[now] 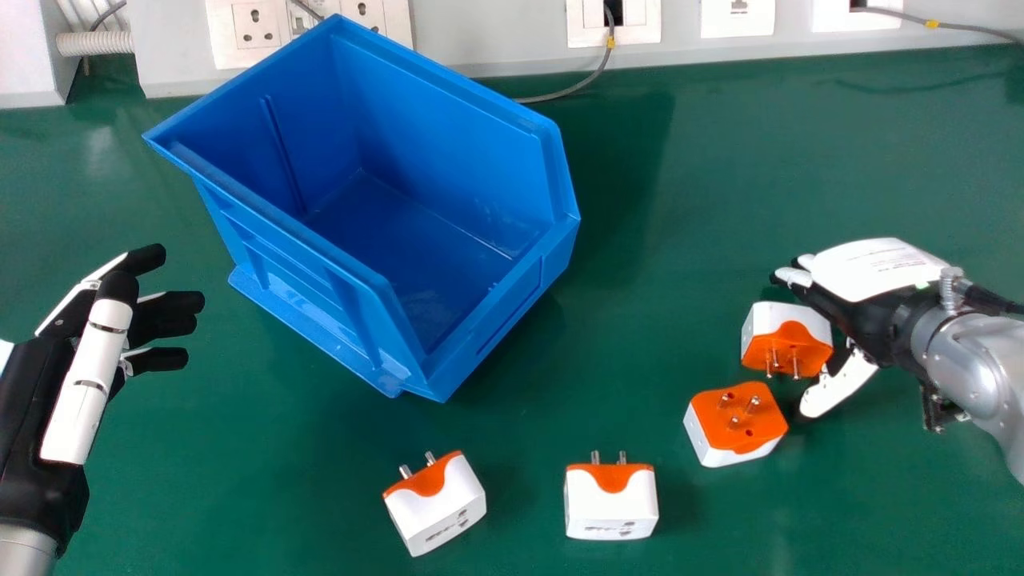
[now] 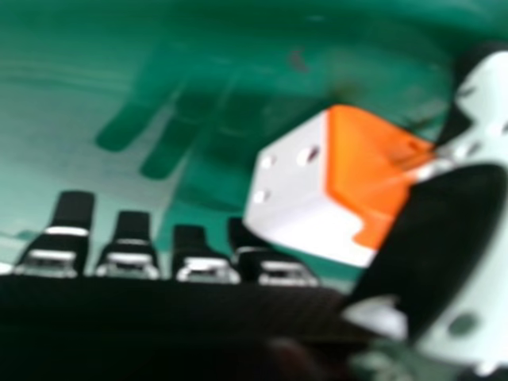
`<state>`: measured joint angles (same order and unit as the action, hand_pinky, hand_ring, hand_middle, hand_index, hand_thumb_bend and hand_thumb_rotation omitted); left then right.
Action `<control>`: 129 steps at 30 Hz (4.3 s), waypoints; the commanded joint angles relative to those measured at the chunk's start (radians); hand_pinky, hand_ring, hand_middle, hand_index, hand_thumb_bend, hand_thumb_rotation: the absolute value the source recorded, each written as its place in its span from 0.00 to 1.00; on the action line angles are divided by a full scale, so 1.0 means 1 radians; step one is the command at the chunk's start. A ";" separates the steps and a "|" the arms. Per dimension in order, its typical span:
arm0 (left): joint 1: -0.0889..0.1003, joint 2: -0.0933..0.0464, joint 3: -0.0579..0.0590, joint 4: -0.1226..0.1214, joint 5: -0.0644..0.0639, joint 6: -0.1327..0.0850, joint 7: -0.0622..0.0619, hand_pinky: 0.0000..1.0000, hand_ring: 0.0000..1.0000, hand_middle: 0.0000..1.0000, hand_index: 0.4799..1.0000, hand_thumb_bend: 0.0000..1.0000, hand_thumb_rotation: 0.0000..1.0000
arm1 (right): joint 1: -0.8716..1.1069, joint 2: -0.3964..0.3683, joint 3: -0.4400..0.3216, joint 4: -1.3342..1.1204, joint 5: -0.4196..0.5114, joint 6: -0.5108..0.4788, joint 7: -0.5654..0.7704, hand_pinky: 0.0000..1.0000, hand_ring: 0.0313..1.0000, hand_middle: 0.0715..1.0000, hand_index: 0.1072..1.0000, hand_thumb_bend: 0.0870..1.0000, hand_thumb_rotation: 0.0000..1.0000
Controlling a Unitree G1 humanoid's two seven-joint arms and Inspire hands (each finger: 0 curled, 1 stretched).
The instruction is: Pick all objects and put in blue box
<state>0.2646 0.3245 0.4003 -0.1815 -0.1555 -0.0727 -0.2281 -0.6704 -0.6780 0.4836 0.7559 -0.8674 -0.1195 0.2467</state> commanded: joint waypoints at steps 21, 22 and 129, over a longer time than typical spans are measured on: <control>0.046 0.003 0.011 -0.100 0.006 0.028 0.015 0.68 0.74 0.73 0.70 0.46 0.97 | -0.077 0.001 0.061 0.066 -0.021 -0.019 0.000 0.86 0.93 0.94 0.89 0.41 0.38; 0.048 0.003 0.012 -0.103 0.005 0.029 0.014 0.68 0.74 0.73 0.70 0.46 0.97 | -0.079 0.000 0.065 0.067 -0.024 -0.021 0.001 0.86 0.93 0.94 0.89 0.41 0.37; 0.015 -0.008 -0.006 -0.190 0.026 0.178 0.045 0.67 0.72 0.71 0.69 0.46 0.97 | -0.081 0.064 0.087 0.101 0.034 -0.083 0.018 0.83 0.88 0.91 0.85 0.60 0.38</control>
<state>0.2855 0.3144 0.3940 -0.3567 -0.1364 0.1067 -0.1899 -0.7630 -0.6432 0.5485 0.8539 -0.8363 -0.1658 0.2507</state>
